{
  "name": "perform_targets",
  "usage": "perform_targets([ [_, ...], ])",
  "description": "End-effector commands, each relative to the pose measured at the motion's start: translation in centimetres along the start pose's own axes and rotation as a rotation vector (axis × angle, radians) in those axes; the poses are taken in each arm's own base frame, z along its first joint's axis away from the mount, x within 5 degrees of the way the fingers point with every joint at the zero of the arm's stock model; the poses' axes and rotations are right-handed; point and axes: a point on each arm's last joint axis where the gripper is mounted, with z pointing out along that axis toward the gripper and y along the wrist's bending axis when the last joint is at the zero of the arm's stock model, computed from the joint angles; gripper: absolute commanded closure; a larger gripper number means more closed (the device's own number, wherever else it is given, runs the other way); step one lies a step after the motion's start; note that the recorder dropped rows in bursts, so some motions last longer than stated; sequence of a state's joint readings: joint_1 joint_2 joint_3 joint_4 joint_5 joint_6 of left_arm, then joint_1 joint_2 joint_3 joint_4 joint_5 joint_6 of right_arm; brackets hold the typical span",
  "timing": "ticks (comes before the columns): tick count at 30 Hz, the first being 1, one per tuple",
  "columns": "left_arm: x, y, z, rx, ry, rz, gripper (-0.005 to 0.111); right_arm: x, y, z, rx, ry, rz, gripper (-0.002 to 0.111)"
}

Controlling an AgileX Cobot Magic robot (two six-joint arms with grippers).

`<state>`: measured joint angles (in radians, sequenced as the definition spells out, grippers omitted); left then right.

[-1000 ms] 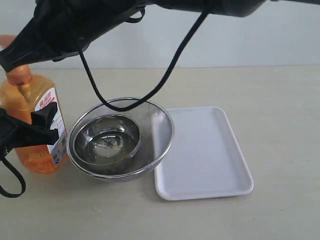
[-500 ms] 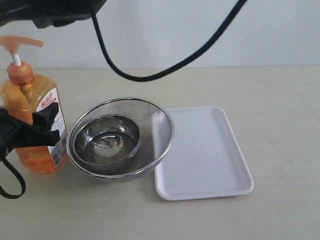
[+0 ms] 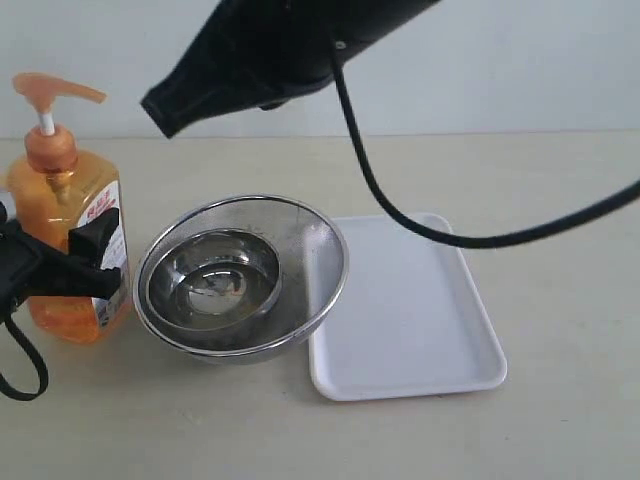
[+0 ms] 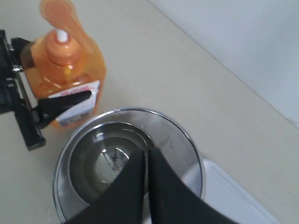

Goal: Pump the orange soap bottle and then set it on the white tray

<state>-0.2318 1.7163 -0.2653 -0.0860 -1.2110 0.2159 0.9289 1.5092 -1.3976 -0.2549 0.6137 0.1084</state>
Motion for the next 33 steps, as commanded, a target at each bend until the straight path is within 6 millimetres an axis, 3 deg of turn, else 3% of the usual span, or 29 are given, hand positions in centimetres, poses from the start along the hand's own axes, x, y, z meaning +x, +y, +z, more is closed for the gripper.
perform_targets([
  [1,0.4,0.0,-0.1,0.002,0.04,0.048,0.102,1.1,-1.0,-0.9,0.073,0.001,0.034,0.108],
  [9,0.4,0.1,-0.1,0.0,0.041,0.123,0.102,2.9,-3.1,-0.3,0.082,0.038,0.207,0.108],
  [20,0.5,0.0,-0.1,0.003,0.047,0.2,0.102,5.6,-4.4,1.4,0.035,0.022,0.297,0.108],
  [33,0.5,-0.1,-0.1,0.022,0.051,0.282,0.102,5.4,-5.7,1.4,0.02,-0.043,0.408,0.108],
])
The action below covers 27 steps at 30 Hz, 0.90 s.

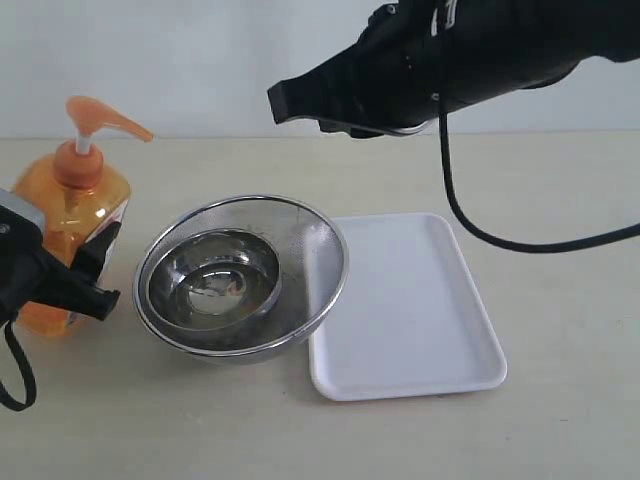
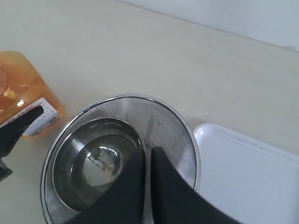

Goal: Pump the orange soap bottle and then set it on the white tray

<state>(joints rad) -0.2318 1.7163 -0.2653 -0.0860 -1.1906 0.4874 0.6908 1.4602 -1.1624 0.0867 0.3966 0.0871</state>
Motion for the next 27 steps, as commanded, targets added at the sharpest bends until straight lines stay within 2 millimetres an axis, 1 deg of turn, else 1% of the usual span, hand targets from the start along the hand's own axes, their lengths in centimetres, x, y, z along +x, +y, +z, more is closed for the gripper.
perform_targets([
  [1,0.3,-0.2,-0.1,0.019,0.028,0.012,0.102,-0.3,-0.1,-0.3,-0.003,-0.041,0.002,0.108],
  [10,0.2,-0.3,-0.1,0.033,0.021,0.016,0.102,-0.9,-0.1,-0.4,-0.008,-0.106,0.004,0.108],
  [14,0.2,-0.3,-0.1,0.033,0.021,0.009,0.102,-1.1,0.1,-0.4,-0.026,-0.128,0.049,0.108],
  [19,0.3,-0.3,-0.1,0.036,0.026,0.009,0.102,-2.1,0.4,-0.8,-0.037,-0.176,0.046,0.108],
  [23,0.3,-0.3,-0.1,0.036,0.026,0.009,0.102,-3.4,1.8,-1.2,-0.077,-0.205,0.018,0.108],
  [27,0.3,-0.3,-0.1,0.036,0.027,0.007,0.102,-4.4,3.8,-0.5,-0.124,-0.217,-0.015,0.108],
])
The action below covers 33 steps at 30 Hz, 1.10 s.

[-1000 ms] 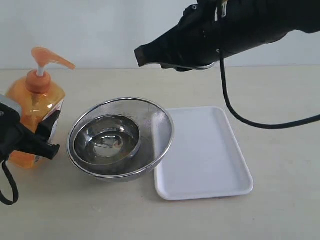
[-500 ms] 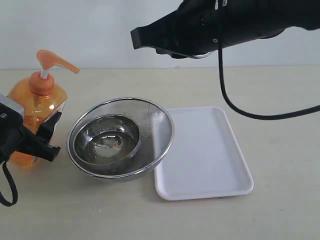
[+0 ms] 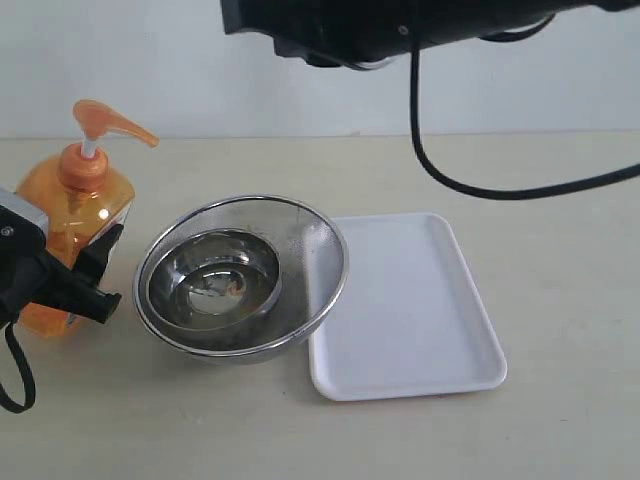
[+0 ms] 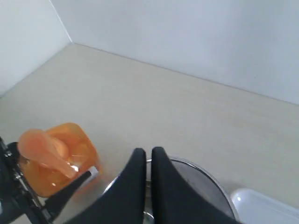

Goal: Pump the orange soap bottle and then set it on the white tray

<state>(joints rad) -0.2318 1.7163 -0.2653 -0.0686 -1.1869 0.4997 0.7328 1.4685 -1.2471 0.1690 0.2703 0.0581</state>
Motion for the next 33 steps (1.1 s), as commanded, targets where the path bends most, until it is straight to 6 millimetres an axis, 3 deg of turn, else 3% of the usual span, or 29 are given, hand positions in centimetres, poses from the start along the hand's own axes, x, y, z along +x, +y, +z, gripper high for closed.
perform_targets([
  [1,0.3,-0.2,-0.1,0.02,0.031,-0.012,0.102,-1.1,1.9,1.1,-0.051,-0.023,-0.042,0.108],
  [11,0.3,-0.2,-0.1,0.022,0.03,-0.027,0.102,-1.5,4.2,4.9,-0.125,0.053,-0.025,0.108],
  [18,0.3,-0.2,-0.1,0.021,0.029,-0.027,0.102,-2.0,5.8,5.1,-0.215,0.058,-0.052,0.108],
  [33,0.2,-0.2,-0.1,0.028,0.021,-0.029,0.102,0.2,6.4,7.6,-0.28,0.157,-0.114,0.108],
])
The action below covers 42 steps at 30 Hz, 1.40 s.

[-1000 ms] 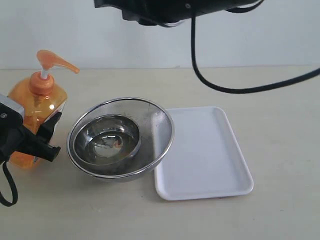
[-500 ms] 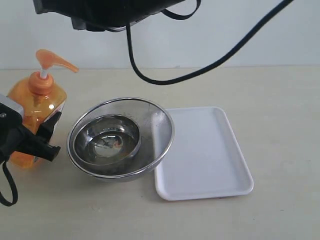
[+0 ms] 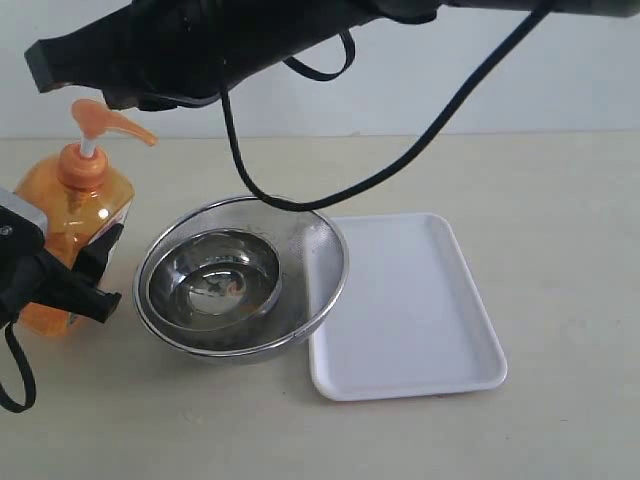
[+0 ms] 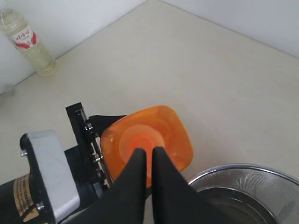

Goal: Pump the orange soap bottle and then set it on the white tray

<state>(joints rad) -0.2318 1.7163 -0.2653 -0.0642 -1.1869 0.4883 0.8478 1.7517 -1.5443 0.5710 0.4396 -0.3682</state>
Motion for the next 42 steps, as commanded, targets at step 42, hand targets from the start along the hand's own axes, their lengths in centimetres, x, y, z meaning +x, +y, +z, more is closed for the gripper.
perform_targets([
  [42,0.1,-0.3,-0.1,0.039,0.002,-0.025,0.102,2.5,-0.7,4.9,-0.077,0.116,0.008,0.108],
])
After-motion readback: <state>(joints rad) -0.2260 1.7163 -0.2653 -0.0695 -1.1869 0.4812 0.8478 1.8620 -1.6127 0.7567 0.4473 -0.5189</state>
